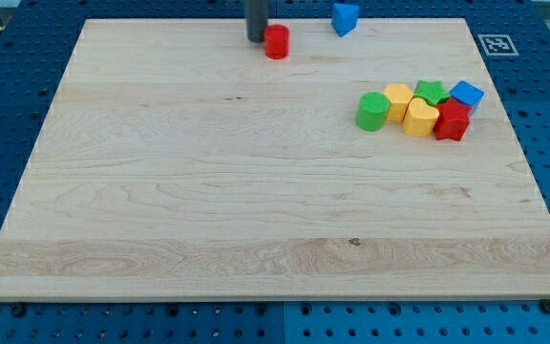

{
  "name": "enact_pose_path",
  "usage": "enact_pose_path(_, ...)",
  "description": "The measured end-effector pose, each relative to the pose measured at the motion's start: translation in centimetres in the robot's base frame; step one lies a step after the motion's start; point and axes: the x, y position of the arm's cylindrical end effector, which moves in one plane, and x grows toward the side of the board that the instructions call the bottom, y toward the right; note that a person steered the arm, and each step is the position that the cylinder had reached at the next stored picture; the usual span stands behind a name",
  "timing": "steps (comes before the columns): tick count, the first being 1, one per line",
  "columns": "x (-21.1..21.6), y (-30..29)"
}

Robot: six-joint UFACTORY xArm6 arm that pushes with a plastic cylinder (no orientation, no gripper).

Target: Push the red circle closer to the group of blocks

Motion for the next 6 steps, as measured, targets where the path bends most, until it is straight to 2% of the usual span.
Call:
enact_pose_path(3,8.4,9.1)
enact_pose_path(4,9.2,10.9)
enact_pose_path(5,5.6,7.2)
enact_pose_path(6,3.6,7.7)
